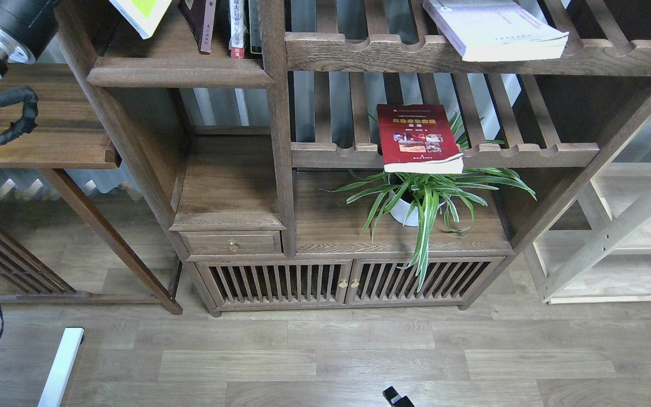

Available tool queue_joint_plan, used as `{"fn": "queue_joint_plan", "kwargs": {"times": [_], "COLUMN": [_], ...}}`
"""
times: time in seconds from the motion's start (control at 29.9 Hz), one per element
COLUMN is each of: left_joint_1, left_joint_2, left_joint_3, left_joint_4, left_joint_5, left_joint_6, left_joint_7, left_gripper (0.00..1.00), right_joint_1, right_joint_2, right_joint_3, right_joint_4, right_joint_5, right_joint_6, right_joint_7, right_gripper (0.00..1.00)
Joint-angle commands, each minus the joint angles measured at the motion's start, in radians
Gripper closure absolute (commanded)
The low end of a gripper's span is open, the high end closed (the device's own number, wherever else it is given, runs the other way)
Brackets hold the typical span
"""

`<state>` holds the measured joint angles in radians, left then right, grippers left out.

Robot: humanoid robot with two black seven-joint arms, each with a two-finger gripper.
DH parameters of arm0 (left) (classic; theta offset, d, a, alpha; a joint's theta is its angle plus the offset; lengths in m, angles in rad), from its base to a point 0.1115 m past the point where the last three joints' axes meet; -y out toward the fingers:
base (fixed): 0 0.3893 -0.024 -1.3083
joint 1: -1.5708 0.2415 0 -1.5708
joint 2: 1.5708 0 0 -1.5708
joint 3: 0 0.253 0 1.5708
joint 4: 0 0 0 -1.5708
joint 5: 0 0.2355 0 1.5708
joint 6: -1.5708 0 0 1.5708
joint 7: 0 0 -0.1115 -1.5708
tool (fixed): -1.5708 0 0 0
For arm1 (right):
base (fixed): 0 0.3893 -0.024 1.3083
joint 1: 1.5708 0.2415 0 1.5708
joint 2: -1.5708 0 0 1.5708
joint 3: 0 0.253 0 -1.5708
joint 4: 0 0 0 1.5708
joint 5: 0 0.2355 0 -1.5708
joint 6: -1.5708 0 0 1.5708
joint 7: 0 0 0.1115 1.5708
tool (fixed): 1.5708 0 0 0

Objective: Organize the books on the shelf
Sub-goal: 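Release the yellow-green book and withdraw the left gripper downward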

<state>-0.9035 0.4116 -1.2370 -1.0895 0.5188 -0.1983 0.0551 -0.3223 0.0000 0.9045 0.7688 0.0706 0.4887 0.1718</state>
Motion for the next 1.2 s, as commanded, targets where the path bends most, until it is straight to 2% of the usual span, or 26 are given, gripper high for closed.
{"fn": "queue_joint_plan", "kwargs": {"times": [0.0, 0.17, 0.8, 0.9, 0.97, 1.17], "left_joint_1": [0.015, 0.031, 0.037, 0.034, 0.031, 0.022], "left_joint_2": [-0.002, -0.002, -0.023, -0.031, -0.051, -0.095], "left_joint_3": [0.002, 0.016, 0.094, 0.103, 0.103, 0.106], "left_joint_4": [0.011, 0.022, 0.046, 0.049, 0.051, 0.069], "left_joint_5": [-0.002, -0.013, -0.013, -0.013, -0.013, -0.013], "left_joint_6": [-0.001, -0.003, -0.003, -0.003, 0.0, 0.002], "left_joint_7": [-0.017, -0.04, -0.032, -0.029, -0.026, -0.026], "left_gripper": [1.0, 1.0, 1.0, 0.98, 0.92, 0.89], "right_joint_1": [-0.004, -0.011, -0.017, -0.018, -0.018, -0.018], "right_joint_2": [0.0, 0.0, 0.0, 0.0, 0.0, 0.0], "right_joint_3": [0.004, 0.005, 0.007, 0.007, 0.005, 0.007], "right_joint_4": [0.001, 0.001, 0.0, 0.0, -0.002, -0.002], "right_joint_5": [0.002, 0.0, 0.003, 0.005, 0.006, 0.008], "right_joint_6": [0.0, 0.0, 0.0, 0.0, 0.0, 0.0], "right_joint_7": [0.001, 0.0, 0.002, 0.002, 0.002, 0.002], "right_gripper": [0.01, 0.01, 0.01, 0.01, 0.01, 0.01]}}
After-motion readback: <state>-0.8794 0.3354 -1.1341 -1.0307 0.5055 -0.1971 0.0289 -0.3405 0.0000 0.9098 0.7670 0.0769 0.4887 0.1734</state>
